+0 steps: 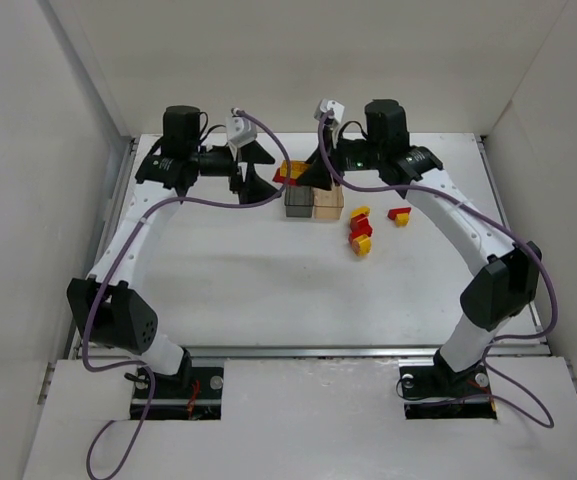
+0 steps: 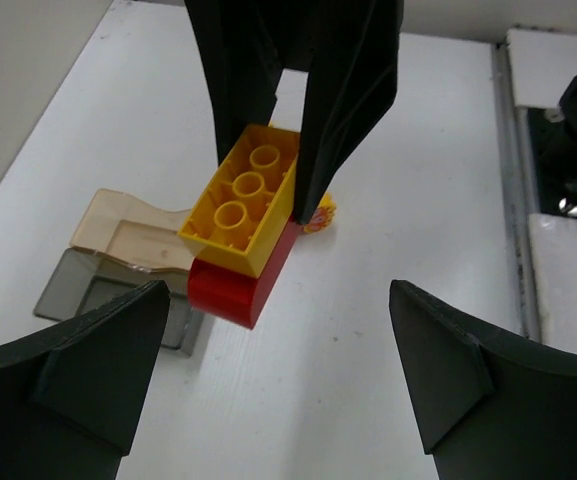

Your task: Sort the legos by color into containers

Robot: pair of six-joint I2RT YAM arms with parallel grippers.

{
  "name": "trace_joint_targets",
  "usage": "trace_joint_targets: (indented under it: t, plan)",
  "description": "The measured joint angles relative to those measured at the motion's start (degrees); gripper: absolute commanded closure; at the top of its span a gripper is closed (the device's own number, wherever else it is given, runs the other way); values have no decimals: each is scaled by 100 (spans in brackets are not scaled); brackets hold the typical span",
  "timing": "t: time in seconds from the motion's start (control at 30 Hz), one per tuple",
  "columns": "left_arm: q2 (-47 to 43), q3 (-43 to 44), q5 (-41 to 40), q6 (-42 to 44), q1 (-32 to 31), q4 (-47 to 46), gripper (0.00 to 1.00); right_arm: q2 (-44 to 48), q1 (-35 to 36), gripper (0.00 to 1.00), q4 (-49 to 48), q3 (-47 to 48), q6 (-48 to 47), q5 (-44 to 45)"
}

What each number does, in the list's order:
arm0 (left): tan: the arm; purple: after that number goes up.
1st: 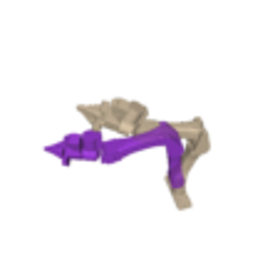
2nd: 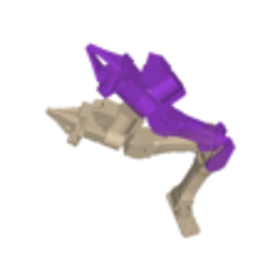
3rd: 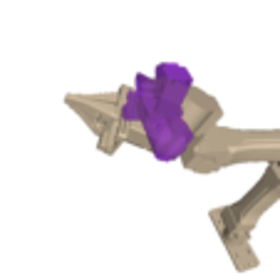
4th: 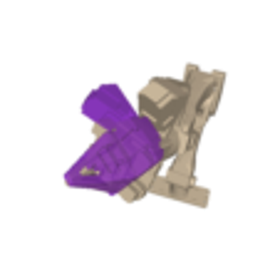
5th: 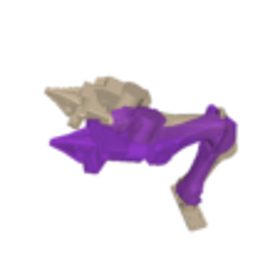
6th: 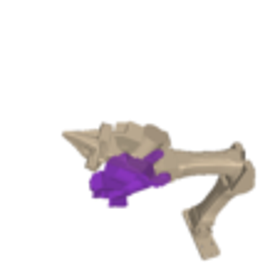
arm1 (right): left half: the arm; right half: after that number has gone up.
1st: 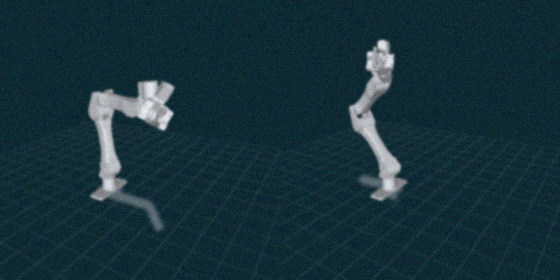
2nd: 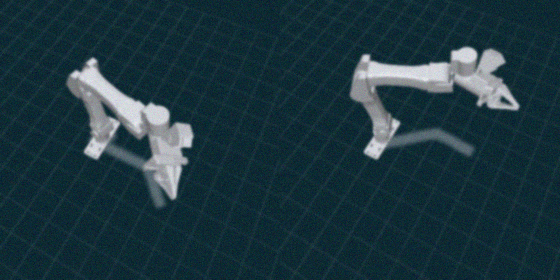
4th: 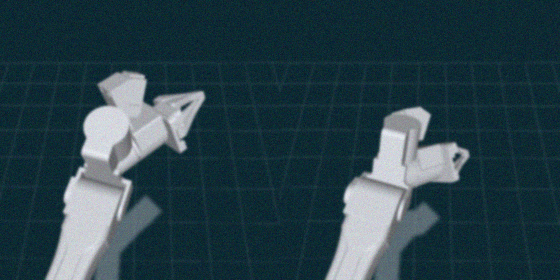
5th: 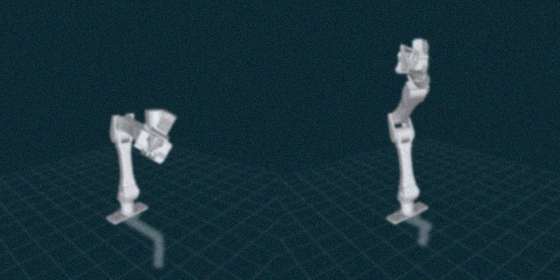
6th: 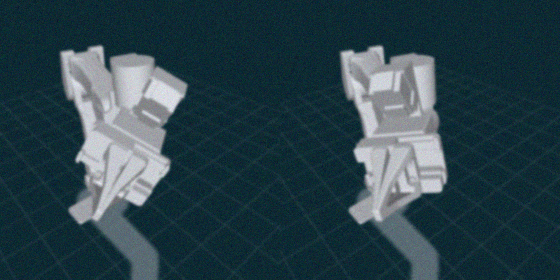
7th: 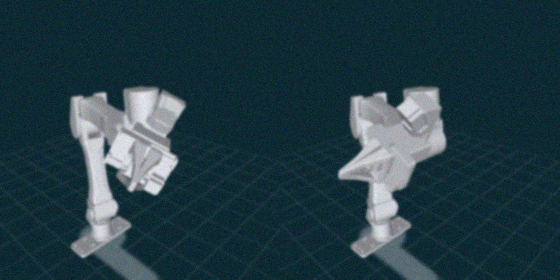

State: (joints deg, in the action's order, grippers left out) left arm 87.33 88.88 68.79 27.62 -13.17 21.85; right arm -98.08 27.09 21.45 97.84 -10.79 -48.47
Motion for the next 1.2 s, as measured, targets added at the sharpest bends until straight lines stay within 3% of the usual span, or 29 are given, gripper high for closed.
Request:
trace_joint_targets:
  t: [0.4,0.87,0.9,1.0,1.07,1.2]
  plan:
    - [321,262,-120,1379,55,678,5,2,57,100,44,17,-2,-304]
    - [487,455,-26,1611,-39,1123,48,2,162,100,42,17,-15,-529]
    - [496,466,-24,1609,-39,1167,59,2,160,100,39,17,-24,-511]
    - [531,514,7,1609,-72,1342,78,2,155,100,17,17,-81,-444]
    - [562,566,22,1606,-72,1405,98,2,151,100,20,17,-101,-448]
    - [603,608,-26,1495,-76,1449,100,2,151,100,13,17,-48,-442]
